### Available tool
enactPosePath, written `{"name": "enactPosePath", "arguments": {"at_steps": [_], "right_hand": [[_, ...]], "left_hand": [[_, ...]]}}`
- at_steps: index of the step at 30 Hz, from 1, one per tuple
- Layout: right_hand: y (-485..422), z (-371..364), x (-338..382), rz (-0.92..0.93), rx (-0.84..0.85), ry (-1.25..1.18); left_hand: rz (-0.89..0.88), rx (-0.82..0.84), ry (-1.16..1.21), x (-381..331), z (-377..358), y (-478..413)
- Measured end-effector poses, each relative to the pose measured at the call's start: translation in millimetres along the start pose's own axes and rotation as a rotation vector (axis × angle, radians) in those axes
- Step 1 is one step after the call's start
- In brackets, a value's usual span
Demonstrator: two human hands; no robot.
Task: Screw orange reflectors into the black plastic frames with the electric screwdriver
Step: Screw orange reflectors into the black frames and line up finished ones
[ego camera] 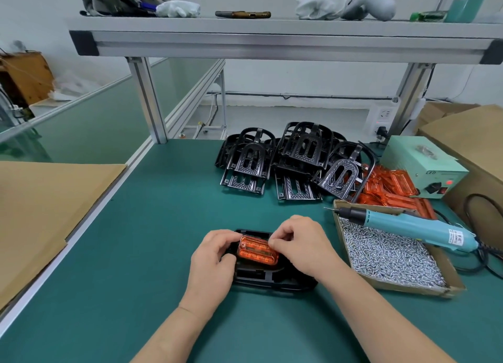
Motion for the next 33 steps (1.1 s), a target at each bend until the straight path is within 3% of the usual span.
{"name": "enactPosePath", "arguments": {"at_steps": [5,12,17,20,25,33], "right_hand": [[5.0,-12.2,7.3,0.056,-0.038,0.222],[1.9,-13.9,13.1,0.09,0.017,0.245],[2.0,-15.2,13.5,0.074,-0.038,0.298],[5.7,-16.0,12.5,0.086,-0.042,0.263],[10.0,3.6,3.1,0.106,-0.045,-0.015],[17.3,-2.7,0.0,0.167,0.128,0.088]], "left_hand": [[0.026,0.0,0.018,1.0,0.3,0.0],[-0.042,0.045,-0.148,-5.3,-2.4,2.4],[-0.103,0.095,-0.332,-9.1,-11.3,4.4],[-0.098,0.101,-0.366,-9.6,-12.9,4.5],[-0.102,0.064,-0.362,-10.9,-13.0,5.1],[-0.205,0.063,-0.446,-15.1,-14.7,10.0]]}}
Point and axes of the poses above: each hand's wrist, its own y-axis away from the middle knuckle, its own z-axis out of the back of the hand, x = y × z, the point moved 7 cm from there along -y, towards the middle knuckle, and after that the axes turned 6 degrees about -y, right-handed, at the moved point
